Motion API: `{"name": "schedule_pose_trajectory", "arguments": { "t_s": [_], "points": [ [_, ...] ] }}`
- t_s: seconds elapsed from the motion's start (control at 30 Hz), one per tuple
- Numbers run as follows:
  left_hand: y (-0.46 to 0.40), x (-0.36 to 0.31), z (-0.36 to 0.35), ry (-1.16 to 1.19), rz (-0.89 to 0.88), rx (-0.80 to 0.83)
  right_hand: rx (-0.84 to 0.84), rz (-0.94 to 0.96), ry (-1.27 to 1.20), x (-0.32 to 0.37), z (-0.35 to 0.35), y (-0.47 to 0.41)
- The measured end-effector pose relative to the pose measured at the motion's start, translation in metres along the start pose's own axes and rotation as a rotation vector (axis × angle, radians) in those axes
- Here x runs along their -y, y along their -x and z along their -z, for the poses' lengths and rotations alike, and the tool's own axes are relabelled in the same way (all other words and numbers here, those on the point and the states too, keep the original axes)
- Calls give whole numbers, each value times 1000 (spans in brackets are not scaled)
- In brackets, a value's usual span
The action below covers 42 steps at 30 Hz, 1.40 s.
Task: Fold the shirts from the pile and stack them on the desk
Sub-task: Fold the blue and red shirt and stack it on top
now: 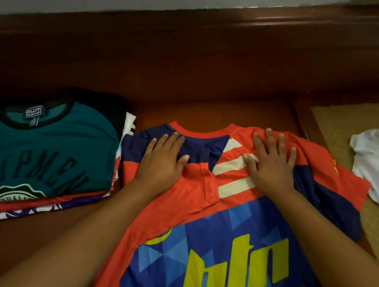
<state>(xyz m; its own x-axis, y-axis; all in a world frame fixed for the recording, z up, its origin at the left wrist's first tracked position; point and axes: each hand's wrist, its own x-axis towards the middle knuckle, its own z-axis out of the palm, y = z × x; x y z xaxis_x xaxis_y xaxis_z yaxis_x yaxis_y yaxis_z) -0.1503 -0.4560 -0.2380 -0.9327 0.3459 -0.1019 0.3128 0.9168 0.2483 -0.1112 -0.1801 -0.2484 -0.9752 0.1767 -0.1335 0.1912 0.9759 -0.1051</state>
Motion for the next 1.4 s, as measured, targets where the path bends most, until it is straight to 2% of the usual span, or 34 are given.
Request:
{"name": "schedule_pose_trajectory", "arguments": {
  "t_s": [0.07, 0.33, 0.5, 0.63, 0.7, 0.8, 0.87, 0.97, 1.07, 1.17, 1.27, 1.4],
  "points": [
    [-4, 2, -8, -38, 48, 33, 43, 8, 4, 0, -3, -10],
    [-27, 13, -18, -127, 174, -18, 67, 80, 17, -5, 2, -57],
    [-41, 12, -12, -101, 208, -42, 96, 114, 3, -1, 11, -91],
    [-17, -6, -3, -57, 222, -232, -100, 129, -64, 1, 19, -55],
    [5, -19, -7, -53, 219, -275, -116, 175, -122, 0, 15, -19],
    [26, -23, -20, -109, 215, -164, 9, 206, -46, -8, -4, 12],
    [31, -17, -28, -137, 226, -89, 28, 198, 9, -14, -11, 8],
    [31, -15, -26, -114, 208, -62, 24, 164, -20, -11, -5, -1],
    [44, -19, -18, 16, 248, -190, -17, 179, -158, 8, 10, -1],
    [80, -25, -14, 86, 354, -419, -75, 339, -281, 48, 25, -12],
    [112, -31, -24, 86, 431, -398, -86, 478, -297, 97, 31, -38],
    [124, -28, -33, 128, 424, -343, 46, 517, -129, 148, 28, -61]
  ]
}}
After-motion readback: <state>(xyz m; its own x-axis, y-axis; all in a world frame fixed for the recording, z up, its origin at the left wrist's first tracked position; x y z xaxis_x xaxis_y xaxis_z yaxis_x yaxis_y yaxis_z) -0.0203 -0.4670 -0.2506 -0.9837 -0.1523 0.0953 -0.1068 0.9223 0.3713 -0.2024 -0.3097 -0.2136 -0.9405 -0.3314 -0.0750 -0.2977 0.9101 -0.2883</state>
